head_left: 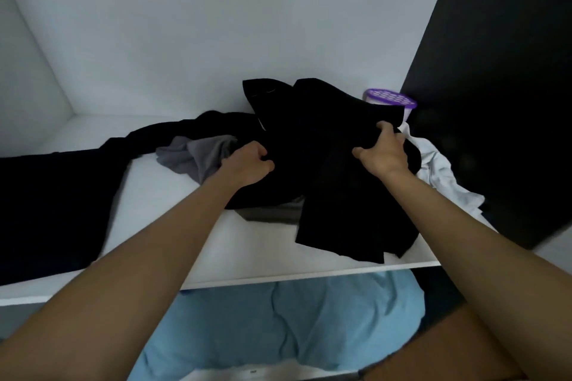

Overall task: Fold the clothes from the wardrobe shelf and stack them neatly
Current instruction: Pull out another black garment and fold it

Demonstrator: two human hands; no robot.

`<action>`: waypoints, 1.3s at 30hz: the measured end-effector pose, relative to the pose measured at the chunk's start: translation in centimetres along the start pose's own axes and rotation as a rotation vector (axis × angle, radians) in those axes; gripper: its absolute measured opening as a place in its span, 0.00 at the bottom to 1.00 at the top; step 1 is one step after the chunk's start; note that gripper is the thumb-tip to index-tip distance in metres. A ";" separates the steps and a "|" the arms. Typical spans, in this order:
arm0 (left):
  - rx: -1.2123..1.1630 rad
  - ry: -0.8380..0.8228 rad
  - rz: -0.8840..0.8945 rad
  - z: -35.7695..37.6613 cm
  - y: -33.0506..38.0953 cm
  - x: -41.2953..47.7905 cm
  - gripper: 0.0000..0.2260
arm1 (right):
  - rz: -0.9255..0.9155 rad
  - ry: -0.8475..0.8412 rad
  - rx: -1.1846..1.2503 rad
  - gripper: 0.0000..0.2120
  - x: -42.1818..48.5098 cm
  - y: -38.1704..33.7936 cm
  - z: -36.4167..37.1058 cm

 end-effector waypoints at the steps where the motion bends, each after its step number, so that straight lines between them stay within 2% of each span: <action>1: 0.009 0.031 -0.001 0.0 0.6 0.0 0.18 | -0.037 -0.011 -0.035 0.31 0.4 0.0 0.0; 5: -0.004 0.236 0.086 -0.4 4.5 0.4 0.13 | -0.257 -0.005 -0.113 0.16 1.0 -0.9 0.3; 7: -0.129 0.241 0.070 0.3 6.1 0.7 0.11 | -0.421 0.075 -0.085 0.12 0.3 -1.9 -0.3; 10: -0.364 0.157 -0.060 2.2 7.4 1.4 0.19 | -0.597 0.134 -0.003 0.11 -1.1 -2.6 -1.3; 13: -0.592 0.176 -0.200 2.8 7.7 2.1 0.26 | -0.770 0.188 0.116 0.11 -3.4 -2.2 -2.5; 16: -0.786 0.201 -0.298 3.8 7.7 2.5 0.28 | -1.014 0.083 0.219 0.08 -6.5 -1.5 -3.2; 19: -0.838 0.223 -0.324 4.2 8.3 2.8 0.24 | -1.189 -0.204 0.130 0.05 -9.9 -0.1 -2.1; 21: -0.812 0.200 -0.311 4.3 8.6 2.9 0.22 | -1.224 -0.411 0.017 0.06 -12.5 1.5 -0.3; 23: -0.765 0.138 -0.305 4.9 8.9 2.5 0.20 | -1.249 -0.550 -0.086 0.07 -14.8 3.1 1.7; 27: -0.748 0.006 -0.284 6.8 10.1 0.5 0.21 | -1.109 -0.633 -0.145 0.08 -15.1 3.9 2.3; 30: -0.778 -0.064 -0.250 8.1 12.0 -0.5 0.26 | -1.092 -0.697 -0.175 0.08 -16.3 3.0 2.2; 32: -0.750 0.014 -0.226 7.7 12.6 -0.5 0.28 | -1.071 -0.759 -0.211 0.09 -17.2 2.8 2.8; 34: -0.742 0.185 -0.249 6.1 11.6 -0.3 0.29 | -0.979 -0.816 -0.229 0.10 -17.3 3.3 3.1; 36: -0.784 0.302 -0.312 4.4 9.9 -0.1 0.36 | -0.868 -0.869 -0.226 0.08 -16.8 4.3 3.0; 39: -0.823 0.336 -0.375 2.9 8.9 0.6 0.46 | -0.763 -0.914 -0.253 0.08 -16.1 5.7 2.8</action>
Point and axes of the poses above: each hand's wrist, its own x-axis towards the middle knuckle, its own z-axis out of the palm, y = z × x, the point moved 9 cm from there along x, towards the middle knuckle, and after that the axes turned 14 degrees about z, right-handed, at the moved point
